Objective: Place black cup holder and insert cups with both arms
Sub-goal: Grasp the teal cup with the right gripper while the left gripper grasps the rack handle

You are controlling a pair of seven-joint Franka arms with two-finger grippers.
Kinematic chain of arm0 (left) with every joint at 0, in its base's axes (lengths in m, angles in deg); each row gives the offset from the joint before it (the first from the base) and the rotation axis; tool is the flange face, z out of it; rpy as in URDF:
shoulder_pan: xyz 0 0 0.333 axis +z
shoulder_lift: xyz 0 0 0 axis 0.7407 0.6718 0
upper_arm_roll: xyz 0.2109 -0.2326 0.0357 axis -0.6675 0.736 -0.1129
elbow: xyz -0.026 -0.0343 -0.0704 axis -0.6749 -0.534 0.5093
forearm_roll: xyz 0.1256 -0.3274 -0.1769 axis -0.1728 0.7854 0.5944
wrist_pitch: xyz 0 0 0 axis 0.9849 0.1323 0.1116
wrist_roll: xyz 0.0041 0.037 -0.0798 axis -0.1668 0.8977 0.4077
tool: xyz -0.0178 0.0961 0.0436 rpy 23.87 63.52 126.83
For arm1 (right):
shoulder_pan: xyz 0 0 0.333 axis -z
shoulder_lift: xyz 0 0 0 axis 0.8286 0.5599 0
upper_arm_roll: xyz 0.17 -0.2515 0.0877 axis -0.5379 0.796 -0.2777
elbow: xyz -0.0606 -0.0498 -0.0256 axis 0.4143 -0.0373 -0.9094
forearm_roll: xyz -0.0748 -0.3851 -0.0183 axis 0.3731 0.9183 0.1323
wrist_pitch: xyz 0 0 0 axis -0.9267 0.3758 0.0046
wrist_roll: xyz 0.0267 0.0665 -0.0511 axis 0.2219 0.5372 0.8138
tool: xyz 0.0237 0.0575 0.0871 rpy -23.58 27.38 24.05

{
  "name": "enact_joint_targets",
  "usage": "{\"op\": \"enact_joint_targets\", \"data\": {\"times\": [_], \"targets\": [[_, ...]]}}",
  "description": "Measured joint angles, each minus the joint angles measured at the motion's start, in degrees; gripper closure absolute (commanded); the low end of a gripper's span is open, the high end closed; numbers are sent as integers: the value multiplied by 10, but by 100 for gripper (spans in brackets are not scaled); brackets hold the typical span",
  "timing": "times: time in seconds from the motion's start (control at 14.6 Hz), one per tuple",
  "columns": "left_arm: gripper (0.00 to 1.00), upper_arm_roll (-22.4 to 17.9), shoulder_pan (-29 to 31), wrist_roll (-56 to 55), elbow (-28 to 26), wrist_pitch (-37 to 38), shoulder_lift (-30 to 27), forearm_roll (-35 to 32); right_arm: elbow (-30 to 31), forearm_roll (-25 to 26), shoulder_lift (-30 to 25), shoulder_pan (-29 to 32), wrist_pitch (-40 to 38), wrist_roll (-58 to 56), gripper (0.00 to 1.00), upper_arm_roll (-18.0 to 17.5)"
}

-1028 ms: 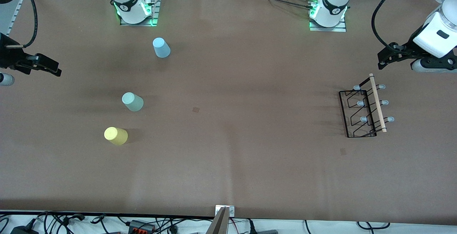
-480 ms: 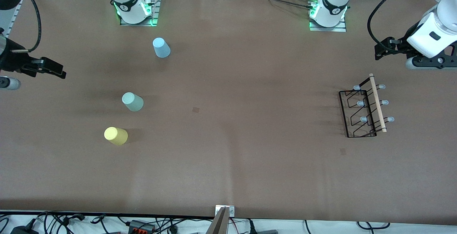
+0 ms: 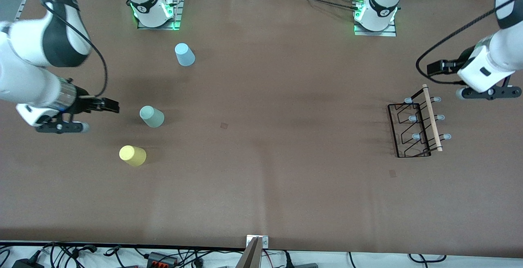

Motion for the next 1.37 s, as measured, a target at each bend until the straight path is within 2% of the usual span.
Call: {"op": "enact_joint_targets", "data": {"times": [0.34, 0.48, 0.62, 0.82, 1.03, 1.37], "targets": [[0, -1, 30, 1, -122, -234, 31, -2, 141, 0, -3, -2, 204, 35, 0, -21], [0, -1, 45, 1, -169, -306, 34, -3, 174, 0, -2, -10, 251, 39, 0, -27], [6, -1, 56, 2, -204, -363, 38, -3, 193, 0, 2, -17, 282, 40, 0, -29], [33, -1, 67, 2, -218, -399, 55, -3, 205, 0, 17, -19, 313, 40, 0, -28], [63, -1, 68, 2, -218, -404, 69, -3, 235, 0, 25, -19, 356, 40, 0, -28], [98, -2, 69, 2, -217, -404, 74, -3, 263, 0, 27, -19, 373, 40, 0, -28]]}}
